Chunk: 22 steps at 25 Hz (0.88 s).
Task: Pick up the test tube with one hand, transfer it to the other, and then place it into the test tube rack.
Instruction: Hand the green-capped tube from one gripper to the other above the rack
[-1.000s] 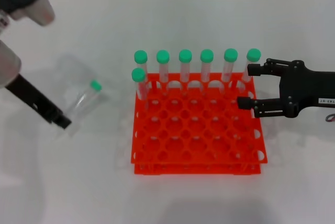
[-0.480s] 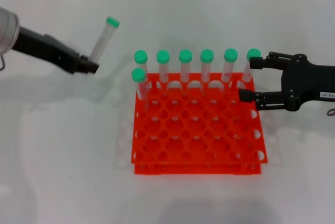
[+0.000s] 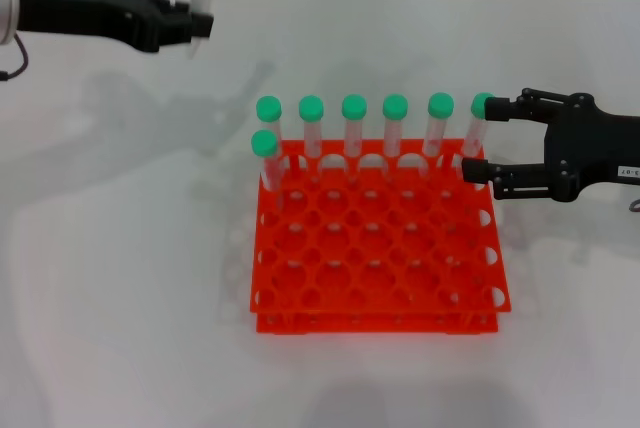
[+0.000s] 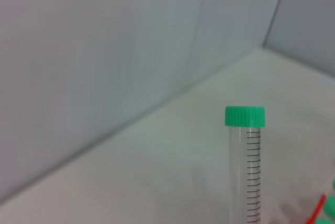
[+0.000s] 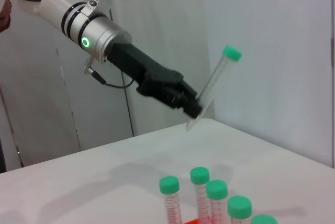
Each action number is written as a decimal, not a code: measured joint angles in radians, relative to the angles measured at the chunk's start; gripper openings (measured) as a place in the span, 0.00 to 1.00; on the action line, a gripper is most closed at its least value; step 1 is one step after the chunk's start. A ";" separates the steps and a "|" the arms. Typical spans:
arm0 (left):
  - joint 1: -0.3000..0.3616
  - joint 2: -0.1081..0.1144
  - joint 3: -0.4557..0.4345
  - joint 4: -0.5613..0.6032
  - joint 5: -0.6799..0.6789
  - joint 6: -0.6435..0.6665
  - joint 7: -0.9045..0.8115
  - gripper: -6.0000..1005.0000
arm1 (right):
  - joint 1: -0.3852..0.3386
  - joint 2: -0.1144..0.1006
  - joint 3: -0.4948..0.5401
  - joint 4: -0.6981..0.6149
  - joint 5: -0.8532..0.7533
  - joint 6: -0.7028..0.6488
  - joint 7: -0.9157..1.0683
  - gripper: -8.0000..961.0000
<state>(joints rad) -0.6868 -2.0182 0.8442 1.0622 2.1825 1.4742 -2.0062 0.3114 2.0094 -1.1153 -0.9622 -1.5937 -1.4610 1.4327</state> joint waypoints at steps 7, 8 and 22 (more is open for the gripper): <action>0.027 -0.012 -0.015 -0.064 -0.165 -0.058 0.134 0.21 | 0.002 0.000 0.010 -0.002 0.000 0.001 -0.010 0.88; 0.027 -0.013 -0.015 -0.083 -0.186 -0.068 0.156 0.21 | 0.002 0.000 0.012 -0.002 0.000 0.001 -0.011 0.88; -0.018 -0.055 -0.009 -0.271 -0.328 -0.152 0.423 0.21 | 0.022 0.000 0.016 -0.007 0.001 0.005 -0.012 0.87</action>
<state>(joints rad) -0.7051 -2.0731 0.8354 0.7913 1.8544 1.3218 -1.5834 0.3338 2.0094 -1.0989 -0.9695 -1.5931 -1.4563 1.4205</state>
